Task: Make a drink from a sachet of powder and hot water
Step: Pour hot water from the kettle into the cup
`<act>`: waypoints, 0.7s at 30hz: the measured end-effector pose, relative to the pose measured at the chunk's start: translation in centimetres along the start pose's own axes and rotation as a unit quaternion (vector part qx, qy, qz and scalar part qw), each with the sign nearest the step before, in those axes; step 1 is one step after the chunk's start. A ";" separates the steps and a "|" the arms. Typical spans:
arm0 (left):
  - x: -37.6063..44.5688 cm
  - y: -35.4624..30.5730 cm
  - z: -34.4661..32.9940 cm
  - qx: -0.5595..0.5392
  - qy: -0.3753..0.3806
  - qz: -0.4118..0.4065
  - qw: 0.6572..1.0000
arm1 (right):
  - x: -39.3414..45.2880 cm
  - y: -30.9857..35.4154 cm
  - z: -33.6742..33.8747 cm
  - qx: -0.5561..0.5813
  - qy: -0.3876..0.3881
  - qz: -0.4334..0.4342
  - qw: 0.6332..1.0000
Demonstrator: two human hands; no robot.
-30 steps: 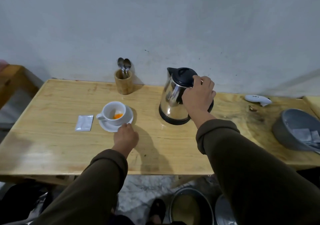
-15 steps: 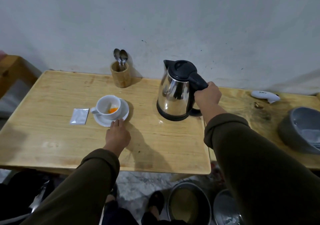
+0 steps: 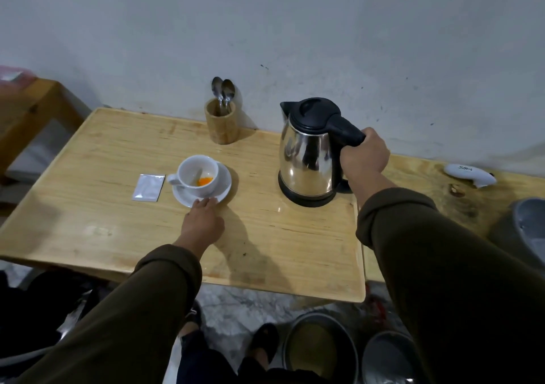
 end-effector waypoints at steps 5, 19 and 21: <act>-0.3 0.8 0.3 0.009 -0.005 -0.006 1.000 | 0.0 3.6 -0.5 -0.061 0.022 0.070 0.995; -0.7 3.2 1.3 0.045 -0.008 -0.005 0.999 | -3.3 12.8 -4.8 -0.211 0.121 0.299 0.923; -0.7 3.2 1.4 0.042 -0.005 0.000 0.999 | -3.9 13.7 -5.4 -0.233 0.126 0.318 0.910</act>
Point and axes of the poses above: each hand's wrist, its own x-axis towards the middle knuckle, its own z-axis out of the back of the hand, y = z × x, the point moved 7 cm from there along x, towards the middle knuckle, and after that the axes turned 2 degrees about y, right-handed, at the moved point
